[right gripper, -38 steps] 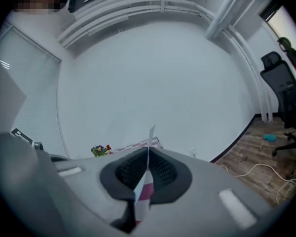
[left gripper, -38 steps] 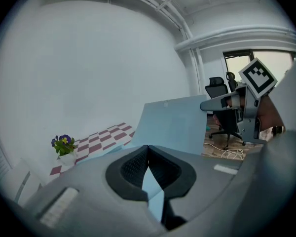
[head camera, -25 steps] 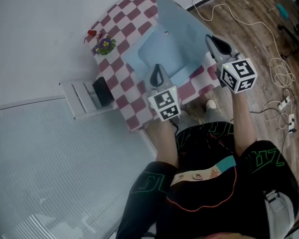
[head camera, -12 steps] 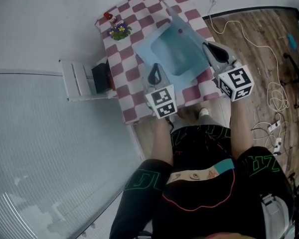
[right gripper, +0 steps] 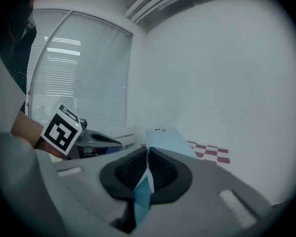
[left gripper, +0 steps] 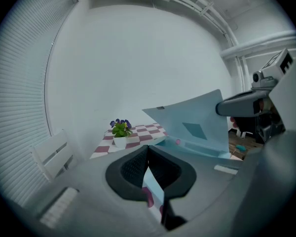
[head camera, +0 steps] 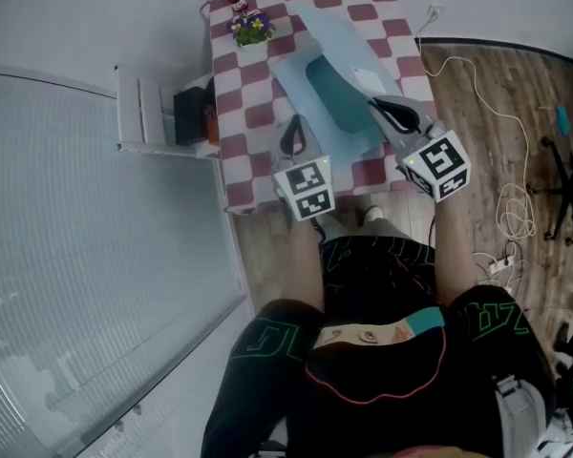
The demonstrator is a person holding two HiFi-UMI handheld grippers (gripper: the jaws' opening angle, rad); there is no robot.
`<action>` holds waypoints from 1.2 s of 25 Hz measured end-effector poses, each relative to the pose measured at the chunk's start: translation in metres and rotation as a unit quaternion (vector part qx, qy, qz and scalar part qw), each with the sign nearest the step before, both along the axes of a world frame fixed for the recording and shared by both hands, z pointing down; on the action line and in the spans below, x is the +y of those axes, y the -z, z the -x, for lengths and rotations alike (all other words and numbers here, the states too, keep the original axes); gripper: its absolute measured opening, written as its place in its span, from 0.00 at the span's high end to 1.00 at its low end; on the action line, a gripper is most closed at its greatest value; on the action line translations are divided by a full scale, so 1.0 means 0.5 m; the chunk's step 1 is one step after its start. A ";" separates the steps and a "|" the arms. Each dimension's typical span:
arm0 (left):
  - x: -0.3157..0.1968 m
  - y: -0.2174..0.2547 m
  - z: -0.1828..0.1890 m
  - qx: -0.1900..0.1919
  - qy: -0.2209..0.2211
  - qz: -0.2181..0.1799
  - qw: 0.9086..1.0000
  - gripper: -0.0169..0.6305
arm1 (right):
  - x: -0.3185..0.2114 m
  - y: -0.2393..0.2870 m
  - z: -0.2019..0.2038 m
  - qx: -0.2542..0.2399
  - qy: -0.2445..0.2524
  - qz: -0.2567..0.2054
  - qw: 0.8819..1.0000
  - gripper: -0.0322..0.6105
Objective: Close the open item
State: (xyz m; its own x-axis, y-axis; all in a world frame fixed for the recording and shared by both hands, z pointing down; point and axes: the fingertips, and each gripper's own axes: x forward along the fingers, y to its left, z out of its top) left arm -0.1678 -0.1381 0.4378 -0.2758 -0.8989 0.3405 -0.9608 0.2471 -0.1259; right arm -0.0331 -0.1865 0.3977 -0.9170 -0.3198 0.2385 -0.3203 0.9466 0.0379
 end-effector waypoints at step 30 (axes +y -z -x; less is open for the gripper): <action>0.116 -0.087 0.133 0.048 0.071 0.041 0.995 0.96 | 0.155 -0.211 0.186 0.118 0.143 0.084 0.979 0.90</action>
State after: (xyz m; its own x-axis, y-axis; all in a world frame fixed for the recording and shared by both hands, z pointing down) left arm -0.2342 -0.0803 0.4812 -0.3607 -0.8214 0.4418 -0.9254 0.3742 -0.0597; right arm -0.1264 -0.1089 0.5031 -0.8761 0.0039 0.4822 -0.0420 0.9956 -0.0843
